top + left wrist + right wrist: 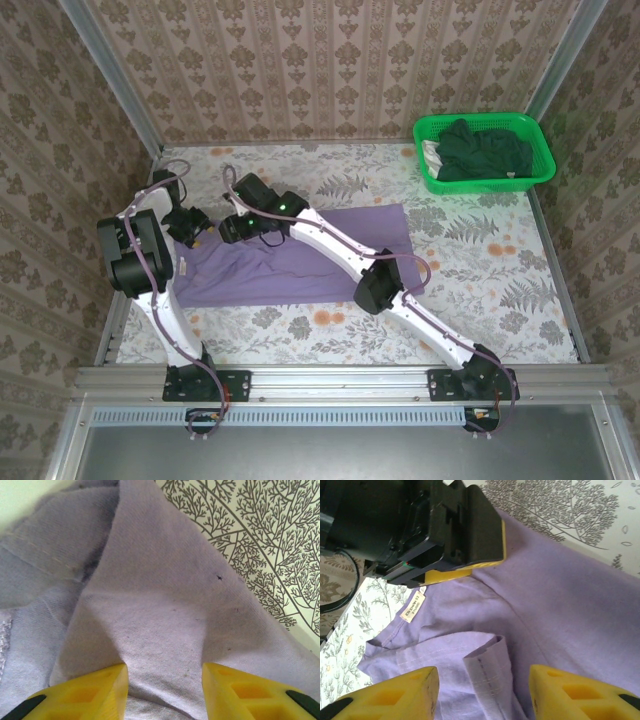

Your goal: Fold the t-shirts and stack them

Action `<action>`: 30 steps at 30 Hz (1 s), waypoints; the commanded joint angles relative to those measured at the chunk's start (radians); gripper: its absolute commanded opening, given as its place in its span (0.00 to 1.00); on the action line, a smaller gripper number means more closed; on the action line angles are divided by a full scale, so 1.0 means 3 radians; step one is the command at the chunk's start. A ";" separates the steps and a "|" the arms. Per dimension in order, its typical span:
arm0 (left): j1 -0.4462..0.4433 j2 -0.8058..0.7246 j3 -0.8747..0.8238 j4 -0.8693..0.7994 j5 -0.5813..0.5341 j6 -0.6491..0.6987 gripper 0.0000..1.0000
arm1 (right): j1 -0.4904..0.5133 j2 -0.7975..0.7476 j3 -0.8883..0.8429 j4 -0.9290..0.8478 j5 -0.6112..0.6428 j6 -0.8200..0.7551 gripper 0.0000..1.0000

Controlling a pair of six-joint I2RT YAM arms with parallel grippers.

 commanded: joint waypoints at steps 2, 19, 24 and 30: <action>-0.0020 0.0048 0.0061 -0.0051 -0.0004 -0.0017 0.44 | 0.0040 0.0082 -0.0016 0.0043 -0.0044 0.0035 0.49; -0.0009 0.0045 0.0051 -0.0045 0.0014 -0.0028 0.44 | 0.0056 0.0088 -0.0106 -0.0001 0.0115 -0.0002 0.30; -0.0011 0.0049 0.0045 -0.0041 0.0012 -0.0028 0.44 | 0.0056 0.0065 -0.0103 0.0038 0.0082 -0.0022 0.15; -0.0006 0.0047 0.0037 -0.0044 0.0006 -0.0028 0.44 | 0.0052 -0.0019 -0.0100 0.0023 -0.0028 -0.0150 0.00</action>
